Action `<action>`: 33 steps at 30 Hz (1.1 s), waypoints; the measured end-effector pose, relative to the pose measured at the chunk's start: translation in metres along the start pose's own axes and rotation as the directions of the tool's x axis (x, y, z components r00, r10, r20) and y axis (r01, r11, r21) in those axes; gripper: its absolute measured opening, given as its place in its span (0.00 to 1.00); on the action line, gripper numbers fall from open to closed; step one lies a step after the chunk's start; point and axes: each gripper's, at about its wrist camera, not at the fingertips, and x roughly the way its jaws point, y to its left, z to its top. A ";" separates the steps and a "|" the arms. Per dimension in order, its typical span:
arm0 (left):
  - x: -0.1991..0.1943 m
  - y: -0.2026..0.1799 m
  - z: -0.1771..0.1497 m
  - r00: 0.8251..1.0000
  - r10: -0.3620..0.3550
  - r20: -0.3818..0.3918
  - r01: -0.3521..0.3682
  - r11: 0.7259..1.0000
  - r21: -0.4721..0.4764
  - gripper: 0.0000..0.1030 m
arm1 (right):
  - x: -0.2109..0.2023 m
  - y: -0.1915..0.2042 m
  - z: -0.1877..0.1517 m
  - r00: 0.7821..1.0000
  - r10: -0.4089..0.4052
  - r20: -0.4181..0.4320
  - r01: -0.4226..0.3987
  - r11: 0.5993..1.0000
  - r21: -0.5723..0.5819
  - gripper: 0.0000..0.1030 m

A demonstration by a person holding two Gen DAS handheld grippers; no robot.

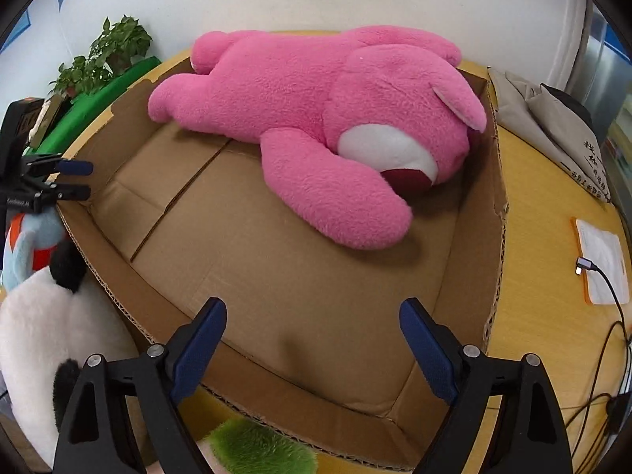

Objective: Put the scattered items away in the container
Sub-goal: 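Lower the pink bear into the box and open both tools, then move both tools to the light-blue bear beside the box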

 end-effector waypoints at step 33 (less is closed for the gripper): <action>-0.155 -0.039 -0.147 0.923 0.031 0.384 0.028 0.989 -0.146 0.79 | -0.146 0.134 -0.080 0.915 0.123 0.385 -0.121 0.992 -0.029 1.00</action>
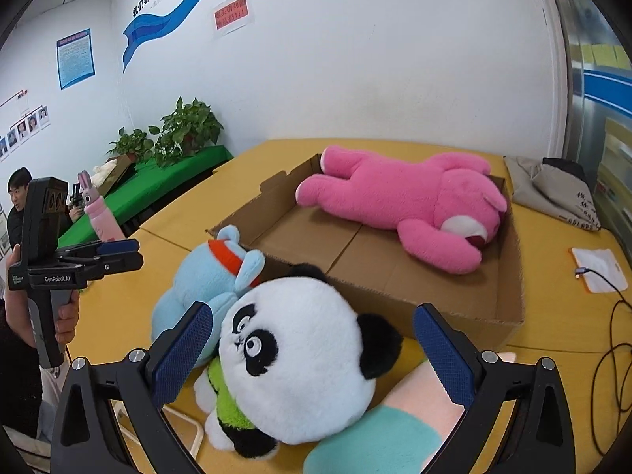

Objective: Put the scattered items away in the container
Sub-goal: 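Move both tools to the light-blue bear beside the box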

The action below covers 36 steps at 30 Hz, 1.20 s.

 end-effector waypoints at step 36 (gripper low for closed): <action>0.016 0.009 -0.016 0.999 -0.024 -0.032 0.023 0.999 -0.032 0.79 | -0.001 0.001 -0.028 0.998 -0.054 -0.043 0.057 0.997 0.053 1.00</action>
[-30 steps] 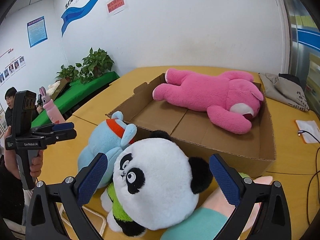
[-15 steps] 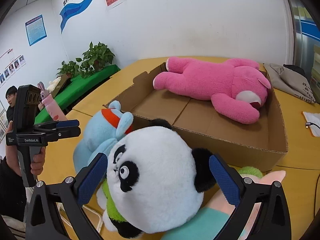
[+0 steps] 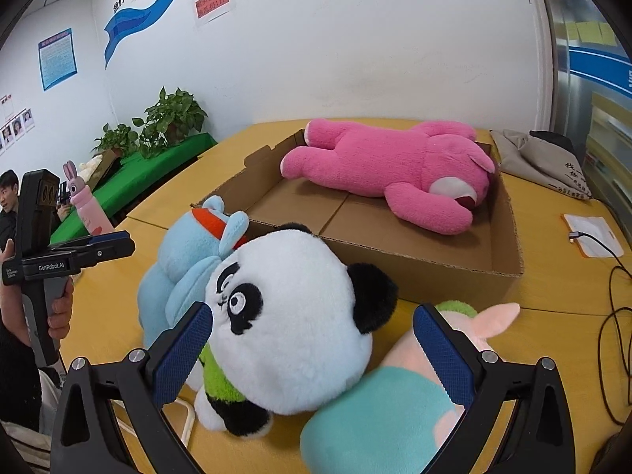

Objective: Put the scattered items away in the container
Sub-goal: 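Move both tools to the light-blue bear beside the box, then close the left tool on the blue bear while the right tool grips it too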

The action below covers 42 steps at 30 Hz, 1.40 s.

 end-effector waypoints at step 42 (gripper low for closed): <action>0.100 0.040 0.014 0.919 -0.285 -0.274 0.288 0.957 -0.029 0.66 | 0.147 0.160 -0.013 0.974 0.063 -0.219 -0.093 0.987 -0.131 1.00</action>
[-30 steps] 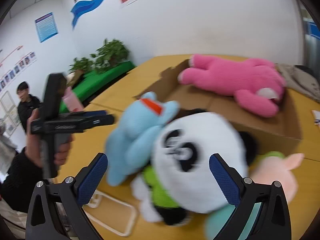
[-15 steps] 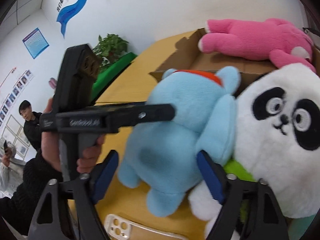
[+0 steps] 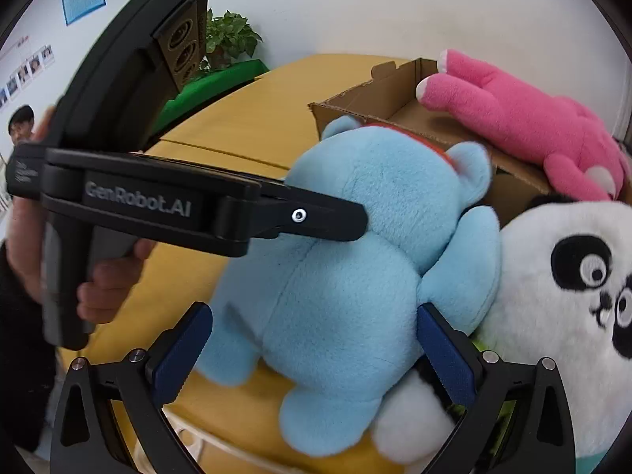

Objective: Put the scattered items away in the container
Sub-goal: 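Close the left tool on the blue bear while the right tool grips it too, then lift the blue bear with both tools and carry it toward the box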

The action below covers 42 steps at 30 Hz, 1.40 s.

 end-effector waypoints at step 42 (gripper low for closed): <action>-0.014 0.031 -0.014 0.999 -0.022 0.028 0.025 0.994 -0.103 0.65 | 0.000 -0.009 0.010 1.000 -0.002 0.028 0.001 0.999 0.042 1.00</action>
